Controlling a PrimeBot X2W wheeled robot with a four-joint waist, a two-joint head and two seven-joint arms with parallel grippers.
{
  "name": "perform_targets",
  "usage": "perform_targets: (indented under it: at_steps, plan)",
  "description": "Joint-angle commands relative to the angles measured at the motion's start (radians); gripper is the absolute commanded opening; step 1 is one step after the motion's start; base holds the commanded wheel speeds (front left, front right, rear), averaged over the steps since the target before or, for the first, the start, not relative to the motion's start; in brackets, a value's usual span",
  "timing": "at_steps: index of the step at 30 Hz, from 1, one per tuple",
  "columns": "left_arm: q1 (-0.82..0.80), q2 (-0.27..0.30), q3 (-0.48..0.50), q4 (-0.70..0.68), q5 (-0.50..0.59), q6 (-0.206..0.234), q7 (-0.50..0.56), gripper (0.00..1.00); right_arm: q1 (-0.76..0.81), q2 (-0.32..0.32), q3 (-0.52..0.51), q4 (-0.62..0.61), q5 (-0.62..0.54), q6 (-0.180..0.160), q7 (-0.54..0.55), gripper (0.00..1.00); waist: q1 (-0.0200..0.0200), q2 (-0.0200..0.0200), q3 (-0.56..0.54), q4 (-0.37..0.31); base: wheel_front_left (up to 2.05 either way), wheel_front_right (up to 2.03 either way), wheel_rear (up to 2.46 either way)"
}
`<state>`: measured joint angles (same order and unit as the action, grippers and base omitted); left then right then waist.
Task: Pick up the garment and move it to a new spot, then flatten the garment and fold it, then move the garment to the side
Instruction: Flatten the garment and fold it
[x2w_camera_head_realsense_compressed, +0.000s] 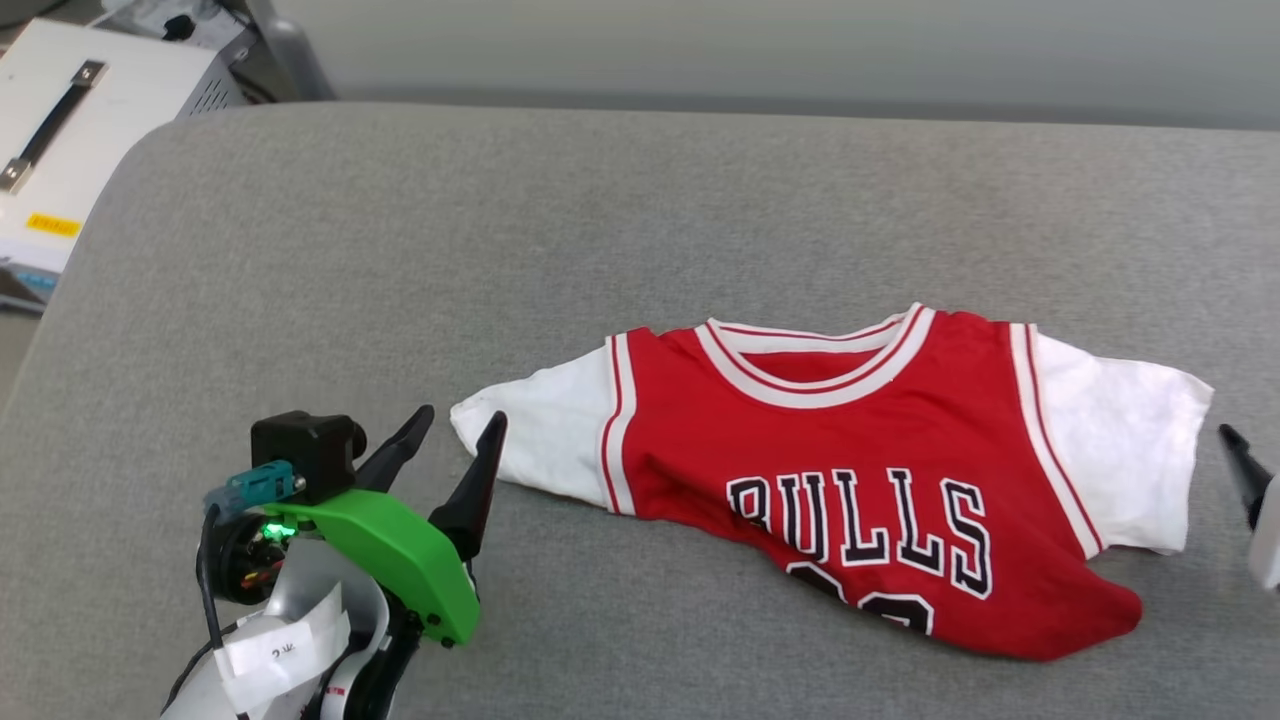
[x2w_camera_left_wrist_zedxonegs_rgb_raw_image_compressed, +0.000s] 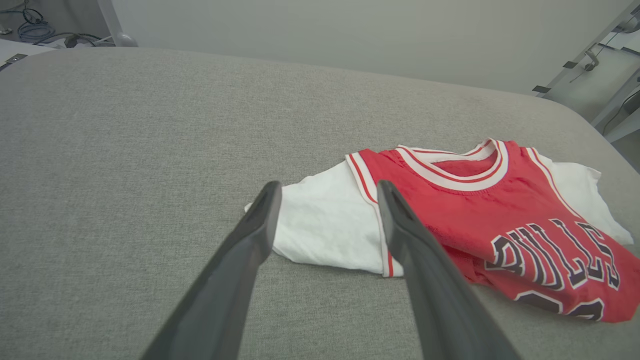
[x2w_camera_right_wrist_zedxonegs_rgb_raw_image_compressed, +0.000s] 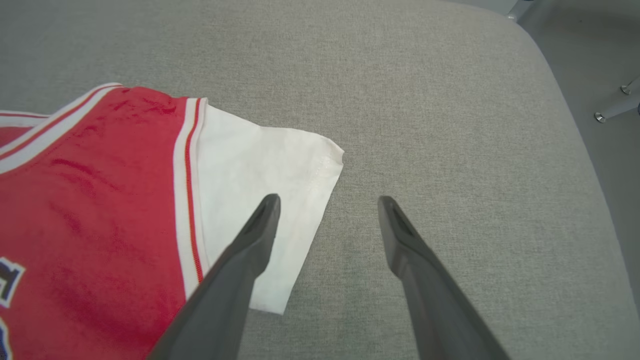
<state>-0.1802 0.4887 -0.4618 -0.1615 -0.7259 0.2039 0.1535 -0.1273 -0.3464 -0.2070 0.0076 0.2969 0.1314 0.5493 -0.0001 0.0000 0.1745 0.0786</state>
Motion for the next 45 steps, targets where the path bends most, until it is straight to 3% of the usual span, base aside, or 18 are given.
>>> perform_targets:
  at_steps: [1,4,9,21,22,23,24,31,39,45]
  plan:
    - [0.007,-0.001,-0.005,-0.013,0.003,0.008,0.009,1.0,-0.042,-0.025,-0.006,0.024,0.017,-0.001,0.076,1.0,0.0001,0.0,0.046,0.046,0.0,0.0,0.0]
    - [-0.001,-0.003,-0.012,-0.027,0.004,0.011,0.019,1.0,-0.105,-0.076,-0.011,0.081,0.025,-0.001,0.212,1.0,0.0001,0.0,0.077,0.073,0.0,0.0,0.0]
    - [-0.02,-0.014,-0.016,-0.025,0.003,0.006,0.016,1.0,-0.188,-0.135,0.002,0.168,0.042,-0.001,0.263,1.0,0.0001,0.0,0.119,0.113,0.0,0.0,0.0]
    - [-0.052,-0.026,-0.016,0.002,-0.005,-0.01,0.0,1.0,-0.263,-0.166,0.061,0.403,0.066,-0.001,0.193,1.0,0.0001,0.0,0.154,0.152,0.0,0.0,0.0]
    - [-0.053,-0.026,-0.016,0.004,-0.005,-0.01,0.0,1.0,-0.259,-0.168,0.07,0.414,0.067,-0.001,0.193,0.7,0.0001,0.0,0.154,0.151,0.0,0.0,0.0]
    - [-0.054,-0.026,-0.017,0.007,-0.006,-0.011,0.0,1.0,-0.256,-0.171,0.081,0.424,0.069,-0.001,0.191,0.3,0.0001,0.0,0.153,0.148,0.0,0.0,0.0]
    - [-0.054,-0.026,-0.018,0.01,-0.006,-0.012,0.0,1.0,-0.254,-0.171,0.089,0.431,0.072,-0.001,0.187,0.0,0.0001,0.0,0.152,0.146,0.0,0.0,0.0]
    - [-0.053,-0.002,-0.017,0.035,-0.018,-0.018,0.027,1.0,-0.254,-0.182,0.127,0.413,0.08,-0.001,0.076,0.0,0.0001,0.0,0.108,0.102,0.0,0.0,0.0]
    - [-0.095,0.045,-0.028,0.063,-0.054,-0.034,0.152,1.0,-0.221,-0.178,0.15,0.295,0.096,-0.001,0.022,0.0,0.0001,0.0,0.09,0.018,0.0,0.0,0.0]
    - [-0.209,0.063,-0.022,0.159,-0.113,-0.095,0.254,1.0,-0.232,-0.155,0.159,0.195,0.105,-0.001,0.048,0.0,0.0001,0.0,0.131,-0.041,0.0,0.0,0.0]
